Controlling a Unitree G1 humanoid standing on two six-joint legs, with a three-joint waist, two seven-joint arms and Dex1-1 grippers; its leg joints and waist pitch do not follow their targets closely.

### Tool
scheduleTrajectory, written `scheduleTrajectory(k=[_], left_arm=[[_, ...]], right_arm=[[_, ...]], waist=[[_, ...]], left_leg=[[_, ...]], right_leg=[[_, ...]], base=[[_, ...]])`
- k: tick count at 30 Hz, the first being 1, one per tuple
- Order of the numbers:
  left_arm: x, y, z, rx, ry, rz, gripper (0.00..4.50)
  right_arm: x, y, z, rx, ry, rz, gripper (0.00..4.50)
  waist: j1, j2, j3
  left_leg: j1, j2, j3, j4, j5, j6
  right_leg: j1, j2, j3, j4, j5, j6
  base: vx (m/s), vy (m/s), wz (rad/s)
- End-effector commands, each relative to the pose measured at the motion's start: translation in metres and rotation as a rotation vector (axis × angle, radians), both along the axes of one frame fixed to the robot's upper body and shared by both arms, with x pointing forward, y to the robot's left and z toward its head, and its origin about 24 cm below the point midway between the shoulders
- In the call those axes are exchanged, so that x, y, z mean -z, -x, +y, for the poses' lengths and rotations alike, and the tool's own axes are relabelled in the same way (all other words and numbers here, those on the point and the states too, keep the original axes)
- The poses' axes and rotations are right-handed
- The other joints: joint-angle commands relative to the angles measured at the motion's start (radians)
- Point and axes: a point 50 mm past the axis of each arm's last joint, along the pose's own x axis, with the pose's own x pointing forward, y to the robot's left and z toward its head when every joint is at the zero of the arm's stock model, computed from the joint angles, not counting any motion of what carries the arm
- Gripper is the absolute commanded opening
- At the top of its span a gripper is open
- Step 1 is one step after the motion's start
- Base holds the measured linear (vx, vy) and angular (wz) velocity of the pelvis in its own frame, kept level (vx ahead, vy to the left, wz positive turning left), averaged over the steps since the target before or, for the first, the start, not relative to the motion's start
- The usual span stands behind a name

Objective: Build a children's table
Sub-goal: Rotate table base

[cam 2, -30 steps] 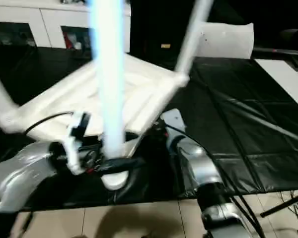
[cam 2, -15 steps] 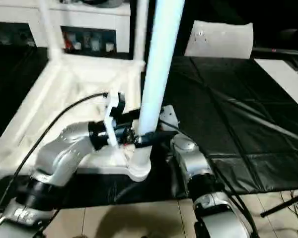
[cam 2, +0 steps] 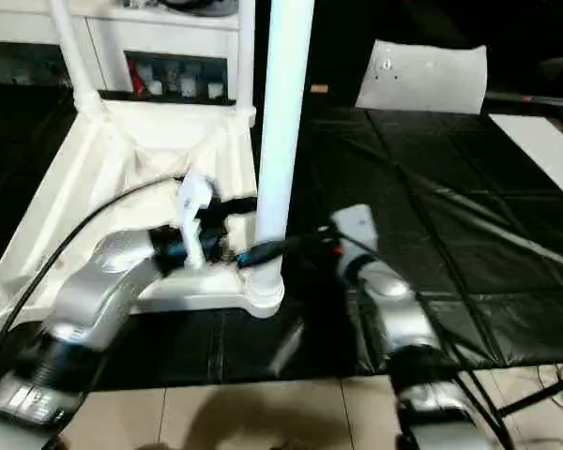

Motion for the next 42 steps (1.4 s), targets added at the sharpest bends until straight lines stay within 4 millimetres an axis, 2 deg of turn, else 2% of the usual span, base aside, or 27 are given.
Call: scheduleTrajectory(k=[1,3,4,5,6,8,9,12,14,15,17,18,20,23,24,26,27,30,31,35,39,42], left_arm=[[0.001,0.008,0.005,0.046,-0.060,-0.016,4.45],[0.011,0.017,0.017,0.085,-0.148,-0.006,4.45],[0.013,0.018,0.019,0.089,-0.164,-0.004,4.45],[0.017,0.020,0.023,0.099,-0.201,0.000,4.45],[0.018,0.020,0.025,0.102,-0.216,0.001,4.28],[0.025,0.023,0.034,0.120,-0.281,0.003,4.17],[0.028,0.023,0.039,0.129,-0.312,0.007,4.06],[0.032,0.022,0.046,0.135,-0.366,0.018,3.81],[0.035,0.021,0.049,0.144,-0.407,0.023,3.65],[0.039,0.018,0.051,0.159,-0.462,0.031,3.52],[0.041,0.017,0.051,0.159,-0.479,0.035,3.44],[0.042,0.016,0.051,0.158,-0.486,0.035,3.12],[0.044,0.012,0.050,0.156,-0.500,0.045,3.06],[0.045,0.008,0.049,0.161,-0.507,0.047,2.81],[0.045,0.005,0.048,0.161,-0.511,0.048,2.81],[0.044,-0.003,0.048,0.172,-0.530,0.050,2.60],[0.043,-0.005,0.047,0.180,-0.532,0.051,2.46],[0.041,-0.008,0.045,0.196,-0.535,0.057,2.28],[0.041,-0.008,0.044,0.222,-0.536,0.072,2.21],[0.043,-0.006,0.043,0.257,-0.551,0.108,1.93],[0.044,-0.008,0.044,0.256,-0.562,0.120,1.50],[0.045,-0.010,0.045,0.239,-0.559,0.136,1.32]], right_arm=[[-0.007,0.006,-0.009,-0.015,-0.037,-0.012,4.50],[-0.012,0.019,-0.010,-0.098,-0.035,-0.034,4.50],[-0.013,0.021,-0.010,-0.112,-0.032,-0.037,4.50],[-0.014,0.026,-0.009,-0.142,-0.028,-0.043,4.50],[-0.015,0.028,-0.009,-0.153,-0.027,-0.045,4.50],[-0.018,0.039,-0.009,-0.199,-0.036,-0.048,4.50],[-0.020,0.044,-0.008,-0.221,-0.041,-0.048,4.50],[-0.025,0.057,-0.008,-0.273,-0.049,-0.042,4.50],[-0.028,0.064,-0.007,-0.307,-0.052,-0.034,4.50],[-0.031,0.072,-0.007,-0.342,-0.053,-0.028,4.50],[-0.032,0.075,-0.007,-0.353,-0.054,-0.028,4.50],[-0.034,0.077,-0.007,-0.360,-0.056,-0.025,4.50],[-0.036,0.082,-0.005,-0.392,-0.075,-0.021,4.50],[-0.039,0.087,-0.001,-0.434,-0.090,-0.013,4.50],[-0.041,0.090,0.001,-0.462,-0.099,-0.006,4.50],[-0.044,0.098,0.005,-0.522,-0.121,0.011,4.50],[-0.045,0.101,0.005,-0.538,-0.124,0.017,4.50],[-0.045,0.103,0.004,-0.554,-0.126,0.030,4.50],[-0.045,0.105,0.003,-0.559,-0.127,0.041,4.50],[-0.045,0.105,0.001,-0.553,-0.122,0.048,4.50],[-0.046,0.104,0.000,-0.548,-0.122,0.052,4.50],[-0.046,0.104,-0.001,-0.544,-0.122,0.057,4.50]], waist=[[0.007,0.017,-0.065],[0.013,0.027,-0.064],[0.014,0.026,-0.064],[0.012,0.029,-0.063],[0.012,0.029,-0.063],[0.012,0.032,-0.060],[0.016,0.032,-0.056],[0.015,0.034,-0.057],[0.016,0.042,-0.057],[0.018,0.039,-0.057],[0.018,0.041,-0.057],[0.020,0.040,-0.059],[0.020,0.043,-0.058],[0.024,0.041,-0.061],[0.025,0.044,-0.062],[0.028,0.044,-0.060],[0.033,0.047,-0.062],[0.034,0.045,-0.063],[0.034,0.049,-0.062],[0.035,0.051,-0.063],[0.035,0.050,-0.062],[0.036,0.051,-0.063]], left_leg=[[0.002,0.056,-0.007,-0.064,-0.100,0.015],[0.001,0.056,-0.009,-0.066,-0.092,0.021],[0.003,0.059,-0.009,-0.066,-0.091,0.025],[0.003,0.058,-0.009,-0.068,-0.095,0.026],[0.004,0.058,-0.010,-0.068,-0.098,0.026],[0.003,0.058,-0.010,-0.070,-0.115,0.022],[0.005,0.059,-0.011,-0.073,-0.146,0.022],[0.003,0.057,-0.013,-0.073,-0.150,0.019],[0.003,0.055,-0.013,-0.073,-0.154,0.017],[0.002,0.054,-0.013,-0.073,-0.149,0.021],[0.000,0.054,-0.013,-0.072,-0.146,0.024],[-0.001,0.054,-0.013,-0.071,-0.142,0.023],[-0.002,0.053,-0.013,-0.071,-0.140,0.022],[-0.002,0.055,-0.014,-0.069,-0.124,0.029],[-0.002,0.056,-0.015,-0.069,-0.118,0.029],[-0.003,0.052,-0.013,-0.067,-0.116,0.037],[0.000,0.055,-0.015,-0.068,-0.118,0.036],[0.000,0.057,-0.015,-0.068,-0.119,0.034],[-0.002,0.056,-0.015,-0.068,-0.118,0.033],[-0.003,0.056,-0.015,-0.067,-0.115,0.029],[-0.003,0.053,-0.015,-0.066,-0.119,0.028],[-0.003,0.055,-0.015,-0.066,-0.113,0.028]], right_leg=[[0.059,-0.107,0.061,-0.077,-0.077,-0.186],[0.059,-0.104,0.061,-0.076,-0.069,-0.180],[0.057,-0.105,0.061,-0.077,-0.060,-0.178],[0.055,-0.103,0.059,-0.079,-0.056,-0.184],[0.055,-0.103,0.060,-0.077,-0.056,-0.185],[0.054,-0.105,0.059,-0.081,-0.088,-0.190],[0.053,-0.106,0.061,-0.086,-0.137,-0.172],[0.052,-0.107,0.061,-0.089,-0.181,-0.154],[0.050,-0.107,0.061,-0.093,-0.201,-0.156],[0.051,-0.105,0.062,-0.096,-0.202,-0.143],[0.050,-0.106,0.061,-0.096,-0.207,-0.138],[0.051,-0.109,0.061,-0.096,-0.216,-0.137],[0.049,-0.109,0.061,-0.098,-0.227,-0.135],[0.052,-0.109,0.060,-0.094,-0.197,-0.139],[0.051,-0.111,0.060,-0.092,-0.182,-0.144],[0.053,-0.109,0.062,-0.097,-0.179,-0.140],[0.052,-0.111,0.060,-0.095,-0.183,-0.136],[0.053,-0.114,0.060,-0.093,-0.168,-0.148],[0.052,-0.113,0.060,-0.094,-0.168,-0.152],[0.055,-0.116,0.061,-0.092,-0.151,-0.165],[0.056,-0.114,0.059,-0.098,-0.191,-0.155],[0.056,-0.113,0.059,-0.096,-0.178,-0.157]], base=[[0.000,0.000,0.00],[0.000,0.000,0.00],[0.000,0.000,0.00],[0.000,0.000,0.00],[0.000,0.000,0.00],[0.000,0.000,0.00],[0.000,0.000,0.00],[0.000,0.000,0.00],[0.000,0.000,0.00],[0.000,0.000,0.00],[0.000,0.000,0.00],[0.000,0.000,0.00],[0.000,0.000,0.00],[0.000,0.000,0.00],[0.000,0.000,0.00],[0.000,0.000,0.00],[0.000,0.000,0.00],[0.000,0.000,0.00],[0.000,0.000,0.00],[0.000,0.000,0.00],[0.000,0.000,0.00],[0.000,0.000,0.00]])
